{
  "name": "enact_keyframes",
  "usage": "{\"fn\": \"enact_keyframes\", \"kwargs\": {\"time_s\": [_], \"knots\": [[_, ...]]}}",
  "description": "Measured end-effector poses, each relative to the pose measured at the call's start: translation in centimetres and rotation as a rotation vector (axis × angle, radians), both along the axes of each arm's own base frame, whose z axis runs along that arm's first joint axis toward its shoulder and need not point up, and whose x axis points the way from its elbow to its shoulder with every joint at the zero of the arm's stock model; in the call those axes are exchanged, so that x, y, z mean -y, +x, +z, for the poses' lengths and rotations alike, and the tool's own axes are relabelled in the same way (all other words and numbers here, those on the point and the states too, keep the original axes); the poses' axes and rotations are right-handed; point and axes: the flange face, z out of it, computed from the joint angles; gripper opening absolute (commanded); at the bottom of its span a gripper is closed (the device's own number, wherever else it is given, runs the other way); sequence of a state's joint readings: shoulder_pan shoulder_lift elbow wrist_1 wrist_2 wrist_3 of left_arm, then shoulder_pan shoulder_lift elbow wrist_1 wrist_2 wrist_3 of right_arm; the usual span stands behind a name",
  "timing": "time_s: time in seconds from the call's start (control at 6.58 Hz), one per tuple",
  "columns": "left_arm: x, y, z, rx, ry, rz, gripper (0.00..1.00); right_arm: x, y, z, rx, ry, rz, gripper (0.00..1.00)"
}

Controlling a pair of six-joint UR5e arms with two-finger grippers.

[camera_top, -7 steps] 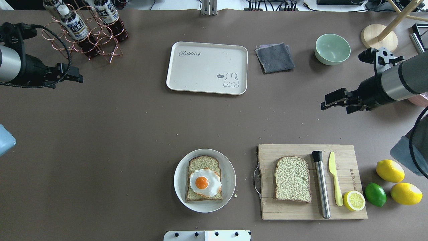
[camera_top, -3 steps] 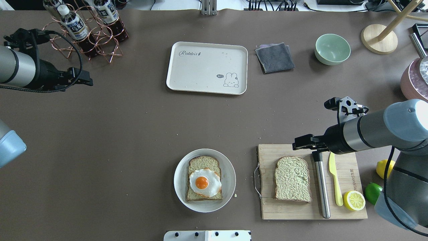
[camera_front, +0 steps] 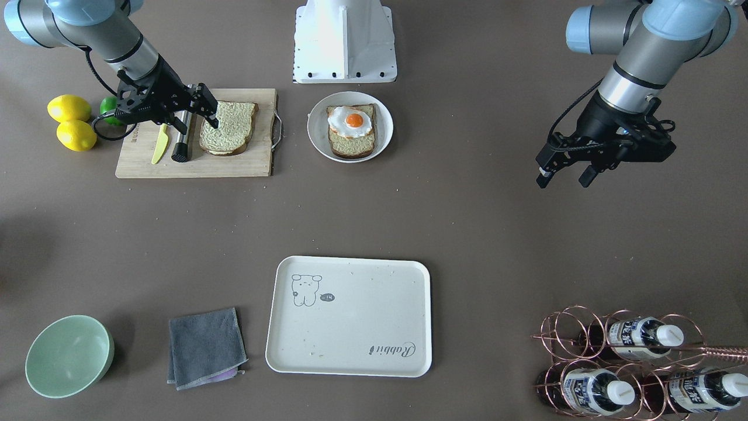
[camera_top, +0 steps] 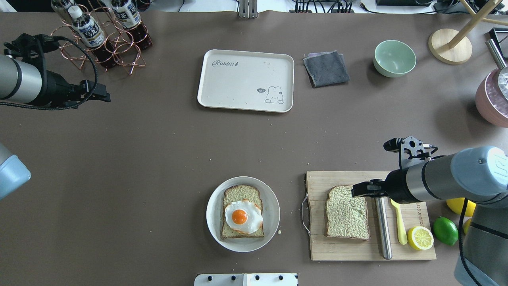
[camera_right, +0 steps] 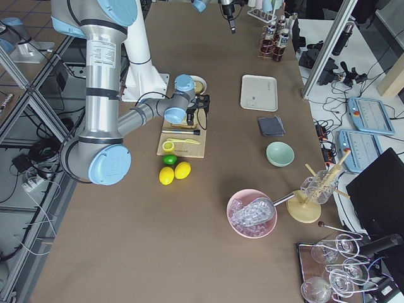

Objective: Make sandwich and place on tray
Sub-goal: 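Lower the right gripper and grasp the plain bread slice by its edge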

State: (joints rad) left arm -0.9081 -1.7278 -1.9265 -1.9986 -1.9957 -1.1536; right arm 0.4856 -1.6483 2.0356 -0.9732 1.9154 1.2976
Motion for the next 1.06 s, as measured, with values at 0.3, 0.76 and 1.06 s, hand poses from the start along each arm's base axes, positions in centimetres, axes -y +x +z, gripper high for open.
{"fn": "enact_keyframes", "kwargs": {"time_s": [0.3, 0.76, 1.06], "knots": [[0.0, 0.0, 0.2, 0.003, -0.003, 0.0, 0.97, -1.1, -0.9, 0.5, -0.022, 0.013, -0.006, 0.7], [0.1, 0.1, 0.5, 0.006, -0.007, 0.0, 0.97, -2.0, -1.9, 0.8, -0.036, 0.026, -0.014, 0.69], [0.1, 0.1, 0.5, 0.006, -0.008, 0.001, 0.97, -2.3, -2.3, 1.0, -0.04, 0.028, -0.018, 0.69]]}}
